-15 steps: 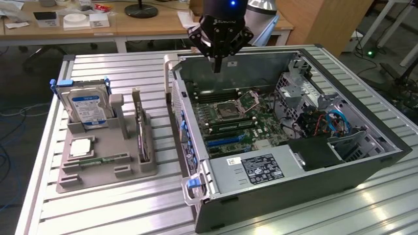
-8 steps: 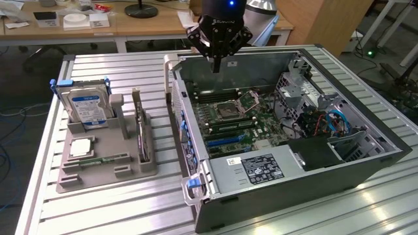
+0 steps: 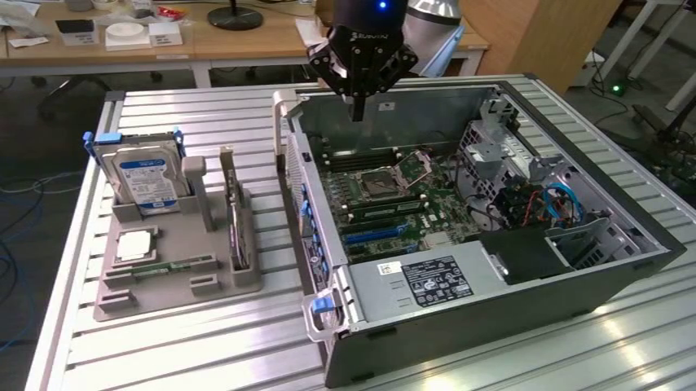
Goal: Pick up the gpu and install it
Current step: 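Reach for the gpu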
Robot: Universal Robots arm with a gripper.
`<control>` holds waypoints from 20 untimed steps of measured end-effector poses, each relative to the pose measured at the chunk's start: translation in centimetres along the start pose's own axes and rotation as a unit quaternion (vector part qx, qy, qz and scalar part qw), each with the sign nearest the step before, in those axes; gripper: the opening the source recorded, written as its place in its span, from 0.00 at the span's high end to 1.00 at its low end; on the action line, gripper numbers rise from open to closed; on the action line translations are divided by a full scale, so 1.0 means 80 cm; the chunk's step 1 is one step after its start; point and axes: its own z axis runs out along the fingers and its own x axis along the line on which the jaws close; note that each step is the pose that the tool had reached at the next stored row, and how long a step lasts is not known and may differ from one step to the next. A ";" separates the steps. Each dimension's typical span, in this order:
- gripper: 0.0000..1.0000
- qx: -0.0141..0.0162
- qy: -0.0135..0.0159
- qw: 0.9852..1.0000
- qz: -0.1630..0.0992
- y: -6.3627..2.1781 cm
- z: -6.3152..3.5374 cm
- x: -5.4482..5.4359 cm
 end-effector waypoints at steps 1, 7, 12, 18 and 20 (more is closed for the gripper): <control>0.90 0.000 0.000 1.000 0.000 0.000 0.000 0.001; 0.90 0.000 0.000 1.000 0.000 0.000 0.000 0.004; 0.90 0.000 0.000 1.000 0.000 -0.001 0.000 0.006; 0.90 0.000 0.000 1.000 0.000 -0.001 0.000 0.010; 0.90 0.000 0.000 1.000 0.000 -0.001 0.000 0.011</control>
